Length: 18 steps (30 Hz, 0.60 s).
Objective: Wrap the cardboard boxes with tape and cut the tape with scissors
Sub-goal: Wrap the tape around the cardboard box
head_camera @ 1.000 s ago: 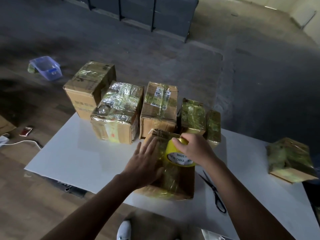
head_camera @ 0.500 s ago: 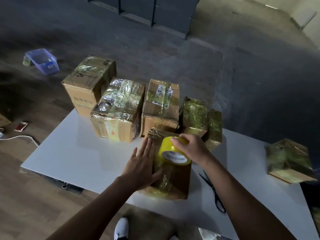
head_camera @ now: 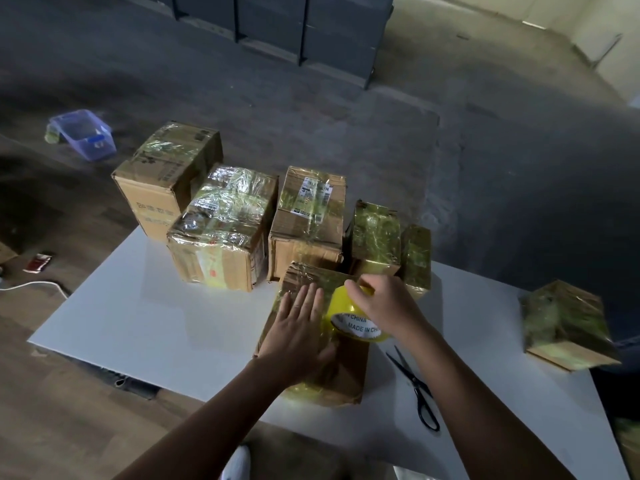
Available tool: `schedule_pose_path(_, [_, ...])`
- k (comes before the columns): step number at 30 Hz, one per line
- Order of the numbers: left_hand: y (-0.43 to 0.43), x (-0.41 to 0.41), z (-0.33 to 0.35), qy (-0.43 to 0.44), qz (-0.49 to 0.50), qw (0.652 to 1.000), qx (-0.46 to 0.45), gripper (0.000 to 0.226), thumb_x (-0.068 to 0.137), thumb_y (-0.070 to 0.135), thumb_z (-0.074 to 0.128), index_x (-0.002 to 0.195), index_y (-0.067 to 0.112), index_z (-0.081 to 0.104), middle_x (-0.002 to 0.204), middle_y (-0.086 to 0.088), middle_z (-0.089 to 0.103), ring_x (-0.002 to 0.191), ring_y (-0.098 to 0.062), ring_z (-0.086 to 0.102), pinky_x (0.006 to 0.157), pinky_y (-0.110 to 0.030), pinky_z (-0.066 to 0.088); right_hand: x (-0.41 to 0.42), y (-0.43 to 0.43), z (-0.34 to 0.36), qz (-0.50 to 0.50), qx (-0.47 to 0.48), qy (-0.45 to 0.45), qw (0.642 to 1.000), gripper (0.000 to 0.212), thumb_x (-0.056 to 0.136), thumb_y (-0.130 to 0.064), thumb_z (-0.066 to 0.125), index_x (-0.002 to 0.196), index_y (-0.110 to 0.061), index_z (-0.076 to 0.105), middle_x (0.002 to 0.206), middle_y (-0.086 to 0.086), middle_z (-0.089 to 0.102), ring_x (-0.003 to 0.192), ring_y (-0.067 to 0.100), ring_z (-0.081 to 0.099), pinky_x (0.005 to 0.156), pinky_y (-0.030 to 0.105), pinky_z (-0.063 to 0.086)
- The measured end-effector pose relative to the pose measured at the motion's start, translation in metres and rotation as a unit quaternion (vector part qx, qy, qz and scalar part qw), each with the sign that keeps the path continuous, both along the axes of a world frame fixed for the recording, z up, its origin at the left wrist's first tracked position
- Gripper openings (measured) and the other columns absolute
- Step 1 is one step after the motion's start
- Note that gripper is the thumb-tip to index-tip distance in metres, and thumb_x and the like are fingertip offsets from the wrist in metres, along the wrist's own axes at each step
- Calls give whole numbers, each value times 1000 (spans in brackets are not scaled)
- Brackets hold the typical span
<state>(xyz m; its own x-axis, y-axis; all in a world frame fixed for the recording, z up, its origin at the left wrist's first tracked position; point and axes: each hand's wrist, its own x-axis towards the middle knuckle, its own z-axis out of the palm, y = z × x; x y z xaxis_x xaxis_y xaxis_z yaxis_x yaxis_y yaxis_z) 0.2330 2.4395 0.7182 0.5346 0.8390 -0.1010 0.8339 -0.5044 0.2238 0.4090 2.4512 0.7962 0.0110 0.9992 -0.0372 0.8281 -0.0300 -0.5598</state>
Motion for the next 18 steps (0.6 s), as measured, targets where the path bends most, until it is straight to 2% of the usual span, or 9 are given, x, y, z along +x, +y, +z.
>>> schedule_pose_path(3, [1,-1,-7,16,-2,1000,11,90,91,65,22,151,7,-12,160,-12,-14,146,-24,-19,117,-43,-17,10,-10,-7,-46,-37,141,988,57,76,-64,55,74,-9,65,65,7,62,58,7,56,55,27,41])
schedule_pose_path(5, [2,-2,-9,15,1,1000,14,92,90,67,22,151,9,-13,160,-11,-15,146,-24,-20,116,-42,-18,9,-15,-15,-80,-45,193,977,69,66,-73,52,82,-8,70,71,9,66,66,12,62,58,26,45])
schedule_pose_path(7, [1,-2,-10,15,1,1000,15,92,89,68,21,151,9,-12,160,-11,-15,146,-24,-20,115,-42,-19,7,-14,-16,-80,-44,167,982,65,68,-72,54,83,-11,72,71,0,67,68,9,62,58,23,44])
schedule_pose_path(9, [0,-3,-11,22,3,1000,21,92,89,70,18,152,9,-10,159,-10,-16,146,-24,-19,115,-42,-19,13,-10,-13,-71,-26,86,993,43,81,-59,60,66,-19,68,57,-11,59,58,3,55,53,23,38])
schedule_pose_path(11, [0,-4,-10,30,8,999,21,94,87,72,16,152,10,-10,159,-9,-18,146,-23,-20,116,-42,-17,28,-12,-9,-63,-14,-7,998,53,87,-53,57,49,-19,43,42,-7,37,43,9,39,47,26,28])
schedule_pose_path(13, [1,-1,-8,32,16,999,18,95,87,72,16,152,9,-11,158,-10,-18,146,-24,-20,118,-44,-14,42,-17,-6,-62,-15,-46,997,55,89,-51,54,51,-18,31,48,-1,28,45,16,31,49,28,24])
schedule_pose_path(16, [-1,15,-4,31,21,999,29,94,88,69,17,151,5,-8,159,-15,-14,147,-29,-16,118,-50,-10,45,-18,-5,-67,-21,-56,996,53,92,-48,51,54,-15,32,51,1,27,47,17,30,50,28,23])
schedule_pose_path(18, [-7,29,-4,2,9,1000,27,92,87,69,15,151,7,-10,158,-13,-16,145,-26,-20,117,-49,-12,39,-15,-3,-64,-16,-71,995,53,93,-47,48,54,-15,33,49,0,28,46,16,31,49,28,24])
